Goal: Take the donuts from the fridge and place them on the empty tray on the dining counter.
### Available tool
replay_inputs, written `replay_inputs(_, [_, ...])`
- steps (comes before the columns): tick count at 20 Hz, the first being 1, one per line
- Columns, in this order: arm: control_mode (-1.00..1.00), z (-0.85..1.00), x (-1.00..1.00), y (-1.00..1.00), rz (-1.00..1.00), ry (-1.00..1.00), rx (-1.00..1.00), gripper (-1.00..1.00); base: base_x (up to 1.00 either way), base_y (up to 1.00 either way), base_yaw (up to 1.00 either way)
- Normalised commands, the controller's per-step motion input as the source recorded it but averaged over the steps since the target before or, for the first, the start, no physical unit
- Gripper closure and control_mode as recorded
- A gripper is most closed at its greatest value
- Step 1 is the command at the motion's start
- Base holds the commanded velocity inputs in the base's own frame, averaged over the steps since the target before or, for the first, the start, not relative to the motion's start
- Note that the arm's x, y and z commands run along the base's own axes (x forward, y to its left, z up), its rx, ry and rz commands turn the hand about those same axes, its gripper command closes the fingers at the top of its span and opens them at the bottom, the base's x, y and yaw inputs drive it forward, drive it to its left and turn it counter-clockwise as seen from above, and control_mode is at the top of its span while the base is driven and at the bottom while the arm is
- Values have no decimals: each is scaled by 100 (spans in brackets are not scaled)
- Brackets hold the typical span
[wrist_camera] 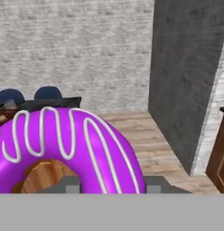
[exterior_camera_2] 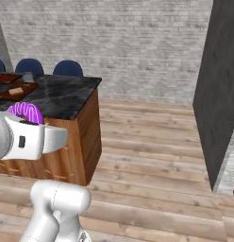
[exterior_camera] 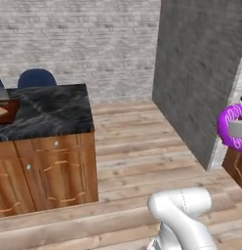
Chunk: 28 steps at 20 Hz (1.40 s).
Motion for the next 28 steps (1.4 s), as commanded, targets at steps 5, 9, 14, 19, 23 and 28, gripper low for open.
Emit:
replay_inputs(5, [100, 0, 0, 0, 0, 0, 0, 100, 99, 100, 0])
replay_inputs(9, [100, 0, 0, 0, 0, 0, 0, 100, 56, 100, 0])
replay_inputs(14, [100, 0, 0, 0, 0, 0, 0, 100, -80, 100, 9])
replay_inputs(19, [100, 0, 0, 0, 0, 0, 0, 100, -2, 100, 0])
replay_inputs(23, [100, 0, 0, 0, 0, 0, 0, 100, 100, 82, -4])
replay_inputs(28, [100, 0, 0, 0, 0, 0, 0, 100, -24, 100, -10])
